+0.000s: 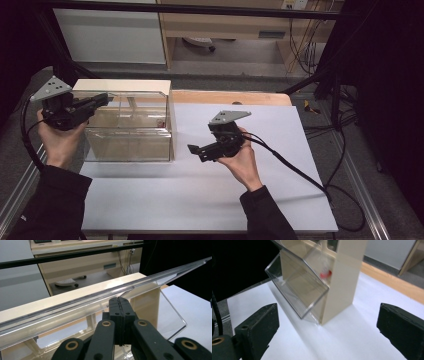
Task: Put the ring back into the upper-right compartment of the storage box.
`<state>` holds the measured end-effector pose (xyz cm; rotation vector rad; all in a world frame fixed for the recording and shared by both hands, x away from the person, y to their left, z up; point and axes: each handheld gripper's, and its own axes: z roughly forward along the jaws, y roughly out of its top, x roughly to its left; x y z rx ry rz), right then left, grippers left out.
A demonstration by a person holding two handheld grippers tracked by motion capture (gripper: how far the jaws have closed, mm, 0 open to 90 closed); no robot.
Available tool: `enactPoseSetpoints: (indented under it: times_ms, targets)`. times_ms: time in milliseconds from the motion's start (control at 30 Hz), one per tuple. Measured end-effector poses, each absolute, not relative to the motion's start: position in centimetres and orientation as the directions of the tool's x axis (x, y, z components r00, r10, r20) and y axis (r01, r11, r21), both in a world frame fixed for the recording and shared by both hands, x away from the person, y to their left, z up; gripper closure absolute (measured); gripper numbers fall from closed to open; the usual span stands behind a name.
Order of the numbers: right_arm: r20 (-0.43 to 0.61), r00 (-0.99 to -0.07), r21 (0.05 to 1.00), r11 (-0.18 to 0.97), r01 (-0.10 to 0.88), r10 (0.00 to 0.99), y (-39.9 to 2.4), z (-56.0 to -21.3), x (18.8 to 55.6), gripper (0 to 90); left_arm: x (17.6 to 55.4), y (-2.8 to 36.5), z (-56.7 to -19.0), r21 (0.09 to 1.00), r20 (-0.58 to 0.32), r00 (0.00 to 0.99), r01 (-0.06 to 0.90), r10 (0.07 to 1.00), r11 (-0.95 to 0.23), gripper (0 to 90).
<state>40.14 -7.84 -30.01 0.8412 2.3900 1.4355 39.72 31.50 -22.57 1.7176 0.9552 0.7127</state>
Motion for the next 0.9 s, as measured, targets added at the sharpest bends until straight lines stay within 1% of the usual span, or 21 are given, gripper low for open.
enactPoseSetpoints:
  times_ms: [167, 200, 267, 700, 800, 900]
  targets:
    - [0.114, -0.787, 0.853, 0.346, 0.39, 0.606, -10.7, -31.7, 39.8, 1.7, 39.7, 31.5, -22.5, 0.946, 0.024, 0.513, 0.265, 0.858, -0.185, 90.0]
    - [0.125, -0.775, 0.848, 0.338, 0.407, 0.619, -12.0, -32.4, 39.7, 1.0, 39.7, 31.5, -22.5, 0.946, 0.025, 0.513, 0.265, 0.858, -0.186, 90.0]
    - [0.128, -0.768, 0.846, 0.335, 0.415, 0.627, -12.6, -32.8, 39.7, 0.7, 39.7, 31.5, -22.6, 0.946, 0.024, 0.512, 0.265, 0.859, -0.185, 90.0]
    - [0.177, -0.701, 0.827, 0.282, 0.486, 0.691, -20.2, -37.8, 38.9, 0.6, 39.7, 31.6, -22.6, 0.944, 0.025, 0.509, 0.271, 0.86, -0.188, 90.0]
    - [0.165, -0.692, 0.82, 0.293, 0.492, 0.703, -21.7, -38.8, 38.6, 0.5, 39.7, 31.7, -22.7, 0.945, 0.024, 0.508, 0.271, 0.861, -0.186, 90.0]
    - [0.174, -0.679, 0.816, 0.282, 0.505, 0.713, -22.8, -39.6, 38.3, 0.5, 39.6, 31.7, -22.7, 0.945, 0.023, 0.507, 0.271, 0.862, -0.185, 90.0]
